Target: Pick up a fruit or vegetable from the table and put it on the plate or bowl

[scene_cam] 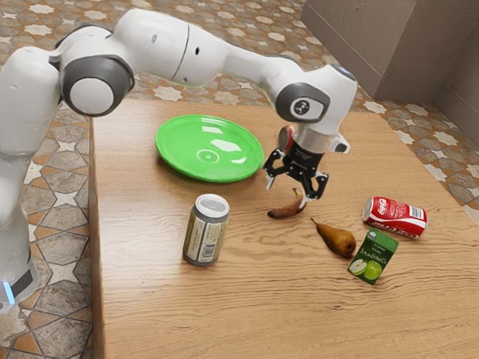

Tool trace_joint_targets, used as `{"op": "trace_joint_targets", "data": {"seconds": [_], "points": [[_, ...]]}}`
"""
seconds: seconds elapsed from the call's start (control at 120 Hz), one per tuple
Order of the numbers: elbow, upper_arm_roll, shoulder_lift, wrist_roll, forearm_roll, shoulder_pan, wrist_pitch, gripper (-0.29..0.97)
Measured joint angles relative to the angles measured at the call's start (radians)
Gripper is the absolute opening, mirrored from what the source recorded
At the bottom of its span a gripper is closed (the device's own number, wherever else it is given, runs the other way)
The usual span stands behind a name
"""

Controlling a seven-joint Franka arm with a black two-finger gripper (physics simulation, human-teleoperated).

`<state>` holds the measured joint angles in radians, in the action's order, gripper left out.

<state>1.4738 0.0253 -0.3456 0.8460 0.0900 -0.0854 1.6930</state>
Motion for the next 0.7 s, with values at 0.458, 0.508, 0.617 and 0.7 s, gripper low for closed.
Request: {"op": "trace_joint_targets", "data": {"seconds": [0.458, 0.508, 0.617, 0.7], "points": [[-0.001, -0.001, -0.051, 0.128, 0.007, -0.002, 0.077, 0.68], [-0.001, -0.001, -0.052, 0.133, 0.004, -0.001, 0.080, 0.68], [-0.001, -0.001, -0.055, 0.120, -0.011, -0.006, 0.100, 0.68], [0.000, -0.001, -0.062, 0.091, -0.050, -0.022, 0.125, 0.68]]}}
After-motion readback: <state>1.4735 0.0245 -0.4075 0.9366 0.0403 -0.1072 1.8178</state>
